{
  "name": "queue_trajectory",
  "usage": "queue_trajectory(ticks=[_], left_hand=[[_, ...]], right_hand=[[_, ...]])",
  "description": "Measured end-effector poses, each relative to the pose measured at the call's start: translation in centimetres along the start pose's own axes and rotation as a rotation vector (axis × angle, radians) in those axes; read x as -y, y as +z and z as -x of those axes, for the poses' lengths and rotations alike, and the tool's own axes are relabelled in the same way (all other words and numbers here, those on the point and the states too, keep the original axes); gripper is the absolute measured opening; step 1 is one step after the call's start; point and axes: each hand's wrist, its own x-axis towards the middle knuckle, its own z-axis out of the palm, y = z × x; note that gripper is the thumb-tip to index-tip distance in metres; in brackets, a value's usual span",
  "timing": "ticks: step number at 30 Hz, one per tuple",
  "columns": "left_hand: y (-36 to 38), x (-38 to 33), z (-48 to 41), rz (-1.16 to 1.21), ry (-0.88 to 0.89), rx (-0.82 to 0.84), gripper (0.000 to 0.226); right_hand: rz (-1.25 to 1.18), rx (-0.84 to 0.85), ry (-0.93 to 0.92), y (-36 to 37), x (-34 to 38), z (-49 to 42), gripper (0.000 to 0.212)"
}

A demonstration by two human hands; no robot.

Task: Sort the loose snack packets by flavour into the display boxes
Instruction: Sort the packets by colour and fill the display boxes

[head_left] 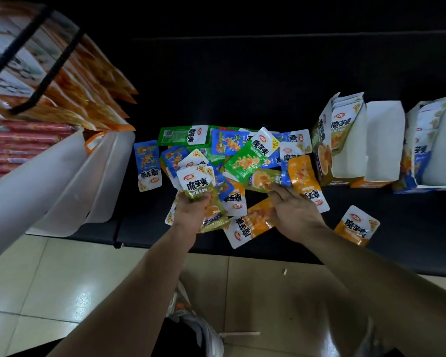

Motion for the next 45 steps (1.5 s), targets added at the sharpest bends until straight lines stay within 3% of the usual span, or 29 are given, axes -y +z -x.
queue_trajectory(ticks=[4,9,16,19,23,27,31,35,38,40,43,45], left_hand=[[0.3,-0.6,1.6,0.02,0.029,0.004,0.029],[0.6,-0.9,2.2,-0.019,0.061,0.02,0.035],[1.4,-0.9,2.7,-0.054,0.048,0.055,0.037],[1.6,-0.6,2.4,-0.034,0.061,0.075,0.036],[1.6,-0.3,2.1,-0.02,0.046,0.076,0.035],[1.4,-0.4,1.8,-0.03,0.055,0.056,0.035],[1.3,-0.4,1.7,-0.05,0.057,0.057,0.032],[1.1,-0.3,1.3,-0.061,0.058,0.04,0.033],[1.1,-0.4,1.0,-0.026,0.047,0.055,0.028],[1.1,-0.9,1.2,0.013,0.027,0.066,0.024],[1.3,-2.0,2.0,0.077,-0.017,0.081,0.025],[1.4,-2.4,2.7,0.07,-0.02,0.154,0.034]], right_hand=[[0.009,-0.018,0.095,-1.1,-0.5,-0.6,0.064],[-0.002,0.037,0.163,-2.7,-0.3,-3.6,0.081],[0.025,0.048,0.137,-3.6,-1.3,-4.8,0.057],[-0.187,-0.069,0.129,-4.0,-1.6,-4.7,0.042],[-0.477,-0.092,0.176,-5.5,-1.8,-5.2,0.027],[-0.532,-0.105,0.155,-7.1,-1.8,-5.8,0.029],[-0.445,-0.146,0.178,-6.8,-2.2,-6.8,0.05],[-0.507,-0.214,0.159,-6.2,-2.7,-7.7,0.034],[-0.369,-0.338,0.061,-7.7,-2.4,-7.4,0.031],[-0.355,-0.255,-0.045,-9.6,-1.6,-6.4,0.026],[-0.347,0.115,-0.175,-11.2,0.1,-4.3,0.004],[-0.322,0.272,-0.24,-11.1,1.2,-3.2,0.014]])
